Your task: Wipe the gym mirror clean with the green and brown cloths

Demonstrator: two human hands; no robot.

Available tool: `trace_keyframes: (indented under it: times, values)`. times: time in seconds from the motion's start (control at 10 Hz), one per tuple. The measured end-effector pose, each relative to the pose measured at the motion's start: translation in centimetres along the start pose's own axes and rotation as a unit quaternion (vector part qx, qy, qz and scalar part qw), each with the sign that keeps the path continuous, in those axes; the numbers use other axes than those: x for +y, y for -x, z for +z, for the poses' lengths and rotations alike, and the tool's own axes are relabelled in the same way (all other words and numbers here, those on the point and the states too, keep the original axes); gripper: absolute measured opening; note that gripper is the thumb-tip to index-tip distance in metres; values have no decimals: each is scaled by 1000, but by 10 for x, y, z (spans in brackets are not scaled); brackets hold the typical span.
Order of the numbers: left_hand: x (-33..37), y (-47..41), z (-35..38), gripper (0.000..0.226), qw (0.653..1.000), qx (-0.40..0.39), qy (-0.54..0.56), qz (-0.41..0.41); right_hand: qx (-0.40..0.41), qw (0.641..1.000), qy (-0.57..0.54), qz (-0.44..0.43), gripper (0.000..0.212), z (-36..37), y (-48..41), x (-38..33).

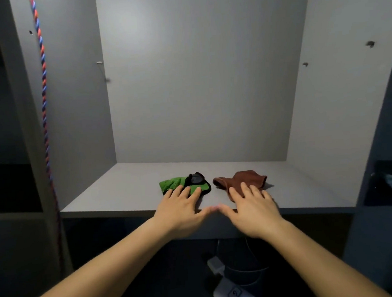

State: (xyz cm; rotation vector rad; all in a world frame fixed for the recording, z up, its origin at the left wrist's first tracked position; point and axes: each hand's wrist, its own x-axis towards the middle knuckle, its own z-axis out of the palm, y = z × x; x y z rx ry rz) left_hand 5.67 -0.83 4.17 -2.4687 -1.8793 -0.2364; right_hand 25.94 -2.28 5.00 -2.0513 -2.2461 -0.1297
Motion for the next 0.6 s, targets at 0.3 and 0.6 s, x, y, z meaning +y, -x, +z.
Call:
trace_keyframes:
  times: [0.3, 0.6]
  values:
    - [-44, 12, -18, 102, 986, 109, -50, 113, 28, 997, -30, 73, 82, -4, -1, -15]
    - [-68, 16, 10, 94, 984, 97, -34, 146, 36, 991, -7, 126, 88, 10, 48, -40]
